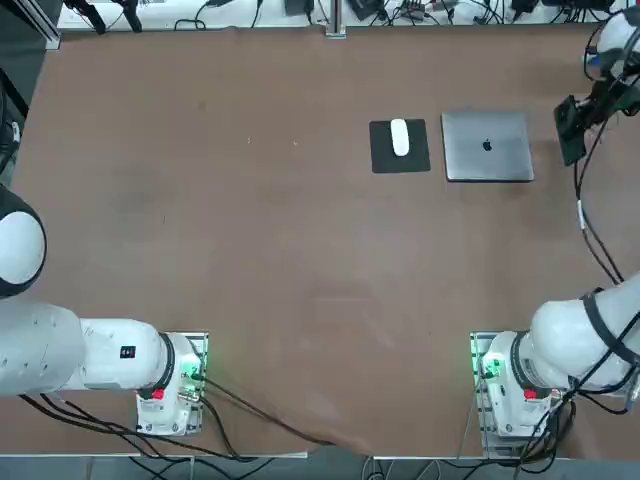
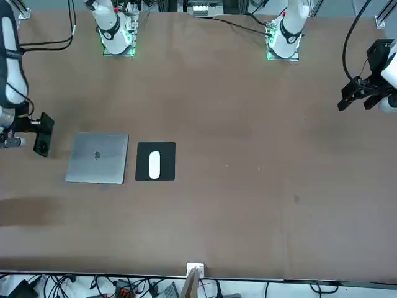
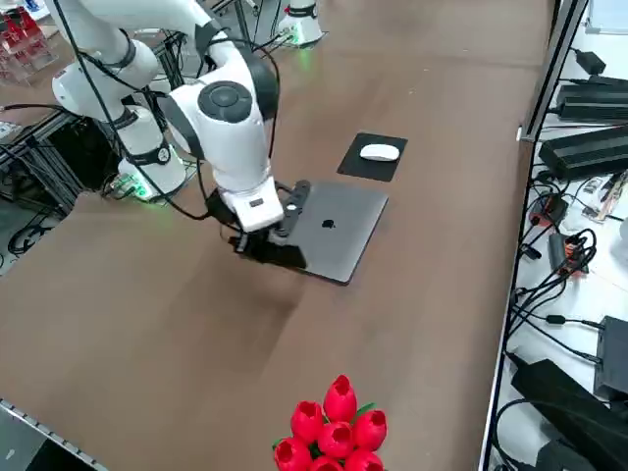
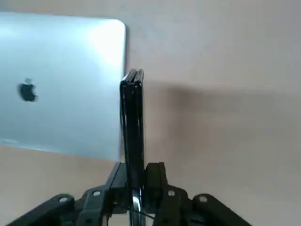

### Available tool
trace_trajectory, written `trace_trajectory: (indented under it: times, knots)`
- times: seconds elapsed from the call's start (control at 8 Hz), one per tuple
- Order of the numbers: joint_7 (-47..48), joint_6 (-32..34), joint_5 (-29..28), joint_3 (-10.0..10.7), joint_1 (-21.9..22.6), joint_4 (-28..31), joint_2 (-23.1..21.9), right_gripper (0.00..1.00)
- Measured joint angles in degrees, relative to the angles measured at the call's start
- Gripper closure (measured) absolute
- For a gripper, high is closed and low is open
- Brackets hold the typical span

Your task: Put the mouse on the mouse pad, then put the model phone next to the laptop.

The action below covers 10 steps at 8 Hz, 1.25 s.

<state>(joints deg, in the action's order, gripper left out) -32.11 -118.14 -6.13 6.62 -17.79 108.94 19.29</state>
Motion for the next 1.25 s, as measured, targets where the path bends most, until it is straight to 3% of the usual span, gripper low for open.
trace_trajectory:
  times: [0.25, 0.5, 1.25]
  knots:
    - [-5.73, 6.36, -6.59, 0.30, -1.33, -6.35, 5.16, 0.84]
    - [-8.01, 8.71, -9.27, 0.40, -3.05, -9.22, 8.45, 0.84]
    - [-13.83, 8.74, -14.26, 0.32, -3.30, -11.19, 11.39, 0.84]
